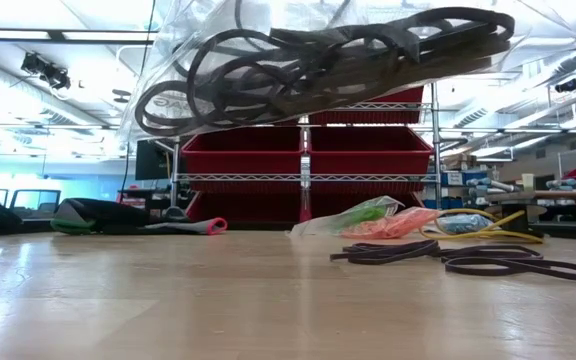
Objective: Sort rubber bands
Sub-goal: Put the black rubber band into the transparent zip bag
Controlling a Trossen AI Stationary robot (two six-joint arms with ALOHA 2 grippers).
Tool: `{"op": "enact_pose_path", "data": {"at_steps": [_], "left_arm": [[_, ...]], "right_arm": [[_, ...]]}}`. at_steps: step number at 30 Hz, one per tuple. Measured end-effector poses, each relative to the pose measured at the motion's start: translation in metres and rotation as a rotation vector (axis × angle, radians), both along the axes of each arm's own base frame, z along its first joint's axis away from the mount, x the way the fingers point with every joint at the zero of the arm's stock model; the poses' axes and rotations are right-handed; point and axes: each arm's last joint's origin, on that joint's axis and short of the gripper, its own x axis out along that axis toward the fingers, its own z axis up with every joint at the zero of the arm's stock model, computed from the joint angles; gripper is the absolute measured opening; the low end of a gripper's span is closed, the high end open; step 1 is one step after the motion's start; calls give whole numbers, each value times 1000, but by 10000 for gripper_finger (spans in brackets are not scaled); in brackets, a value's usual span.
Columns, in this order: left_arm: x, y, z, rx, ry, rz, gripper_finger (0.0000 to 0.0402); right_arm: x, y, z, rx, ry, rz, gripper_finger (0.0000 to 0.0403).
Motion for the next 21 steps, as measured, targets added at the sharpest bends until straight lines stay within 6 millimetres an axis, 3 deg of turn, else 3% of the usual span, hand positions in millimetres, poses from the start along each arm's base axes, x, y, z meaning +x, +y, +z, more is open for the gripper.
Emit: {"op": "enact_pose_path", "data": {"at_steps": [8,17,21], "left_arm": [[0,0,0,0,0,0,2],[0,0,0,0,0,0,2],[0,0,0,0,1,0,2]], "right_arm": [[0,-2,-12,37,39,6,15],[-9,10,-11,-47,-14,-57,119],[-20,20,-10,-92,-33,-85,146]]}}
